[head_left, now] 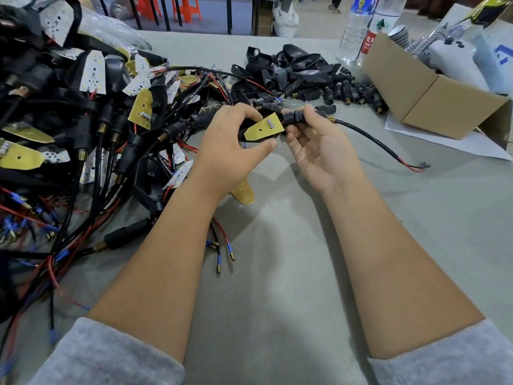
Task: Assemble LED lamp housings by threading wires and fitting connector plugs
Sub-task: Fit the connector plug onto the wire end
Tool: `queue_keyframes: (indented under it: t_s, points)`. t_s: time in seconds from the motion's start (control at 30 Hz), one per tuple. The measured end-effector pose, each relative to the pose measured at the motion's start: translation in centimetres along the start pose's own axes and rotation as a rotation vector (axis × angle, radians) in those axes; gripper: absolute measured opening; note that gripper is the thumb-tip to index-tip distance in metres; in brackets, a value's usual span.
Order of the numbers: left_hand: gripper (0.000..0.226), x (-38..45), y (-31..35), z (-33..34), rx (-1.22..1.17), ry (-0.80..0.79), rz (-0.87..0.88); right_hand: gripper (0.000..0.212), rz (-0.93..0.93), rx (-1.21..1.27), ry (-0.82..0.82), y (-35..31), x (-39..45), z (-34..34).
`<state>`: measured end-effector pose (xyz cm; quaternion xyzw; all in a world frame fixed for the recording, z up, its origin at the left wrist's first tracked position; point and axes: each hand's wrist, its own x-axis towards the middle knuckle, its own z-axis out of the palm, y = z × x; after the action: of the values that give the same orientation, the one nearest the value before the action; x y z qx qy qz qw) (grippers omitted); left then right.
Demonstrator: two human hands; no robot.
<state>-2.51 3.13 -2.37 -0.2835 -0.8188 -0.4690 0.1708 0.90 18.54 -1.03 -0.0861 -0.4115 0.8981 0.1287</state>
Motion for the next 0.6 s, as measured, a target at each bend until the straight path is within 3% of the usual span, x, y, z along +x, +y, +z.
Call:
queue_keyframes:
  t_s: [0.23, 0.37, 0.47, 0.6]
  points:
    - [0.019, 0.0, 0.8, 0.6, -0.095, 0.062, -0.092, 0.005, -0.012, 0.004, -0.063, -0.1, -0.5, 0.3]
    - [0.017, 0.0, 1.4, 0.7, -0.137, 0.061, -0.12, 0.023, 0.017, -0.005, -0.052, 0.0, -0.8, 0.3]
    - [0.028, 0.1, 1.5, 0.6, -0.176, 0.067, -0.143, 0.036, 0.029, -0.05, -0.038, 0.2, -0.7, 0.5]
    - [0.041, 0.2, 1.5, 0.4, -0.183, 0.051, -0.14, 0.037, -0.001, -0.091, -0.025, 0.3, -0.6, 0.7]
